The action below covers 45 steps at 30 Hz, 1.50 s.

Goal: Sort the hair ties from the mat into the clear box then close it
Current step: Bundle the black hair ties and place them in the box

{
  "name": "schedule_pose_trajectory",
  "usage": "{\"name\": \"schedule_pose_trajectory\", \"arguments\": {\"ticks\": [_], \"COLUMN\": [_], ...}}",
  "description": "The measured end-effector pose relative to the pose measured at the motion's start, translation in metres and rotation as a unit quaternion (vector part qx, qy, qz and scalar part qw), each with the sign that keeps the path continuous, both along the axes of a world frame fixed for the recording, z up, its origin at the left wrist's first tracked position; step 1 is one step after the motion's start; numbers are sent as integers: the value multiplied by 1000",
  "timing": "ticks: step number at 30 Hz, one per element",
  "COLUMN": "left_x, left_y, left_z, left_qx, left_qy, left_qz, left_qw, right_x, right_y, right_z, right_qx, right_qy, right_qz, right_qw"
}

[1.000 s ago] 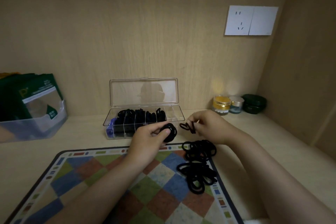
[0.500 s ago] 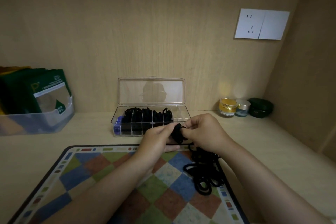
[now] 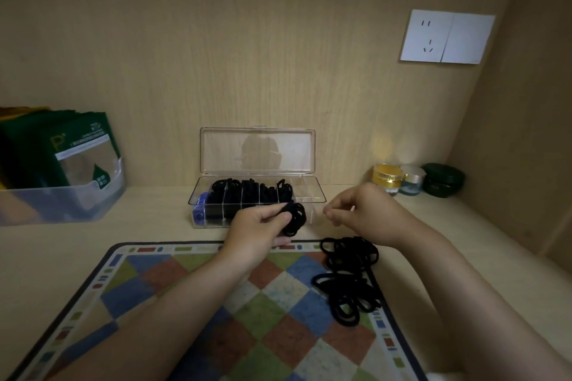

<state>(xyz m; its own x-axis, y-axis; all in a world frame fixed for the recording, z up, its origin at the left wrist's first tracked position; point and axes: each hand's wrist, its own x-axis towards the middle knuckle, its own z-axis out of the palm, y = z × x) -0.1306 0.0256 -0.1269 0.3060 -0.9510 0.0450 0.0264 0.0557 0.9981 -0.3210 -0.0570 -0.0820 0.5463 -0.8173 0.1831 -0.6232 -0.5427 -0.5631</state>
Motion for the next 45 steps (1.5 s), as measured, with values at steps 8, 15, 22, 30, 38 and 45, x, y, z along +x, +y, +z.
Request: {"name": "schedule_pose_trajectory", "arguments": {"ticks": [8, 15, 22, 30, 38, 45], "left_x": [-4, -4, -5, -2, 3, 1], "left_y": [2, 2, -1, -4, -4, -1], "left_z": [-1, -3, -6, -6, -6, -7], "left_qx": [6, 5, 1, -32, -43, -27], "left_qy": [-29, -40, -33, -20, -24, -77], "left_qz": [-9, -7, 1, 39, 68, 23], "left_qw": [1000, 999, 999, 999, 996, 996], "right_x": [-21, -23, -5, -2, 9, 20], "right_y": [4, 10, 12, 12, 16, 21], "right_z": [10, 18, 6, 8, -2, -3], "right_qx": [103, 106, 41, 168, 260, 398], "right_qy": [151, 233, 215, -120, -220, -343], "right_qz": [41, -41, 9, 60, 49, 107], "right_qw": [982, 966, 976, 977, 939, 844]}}
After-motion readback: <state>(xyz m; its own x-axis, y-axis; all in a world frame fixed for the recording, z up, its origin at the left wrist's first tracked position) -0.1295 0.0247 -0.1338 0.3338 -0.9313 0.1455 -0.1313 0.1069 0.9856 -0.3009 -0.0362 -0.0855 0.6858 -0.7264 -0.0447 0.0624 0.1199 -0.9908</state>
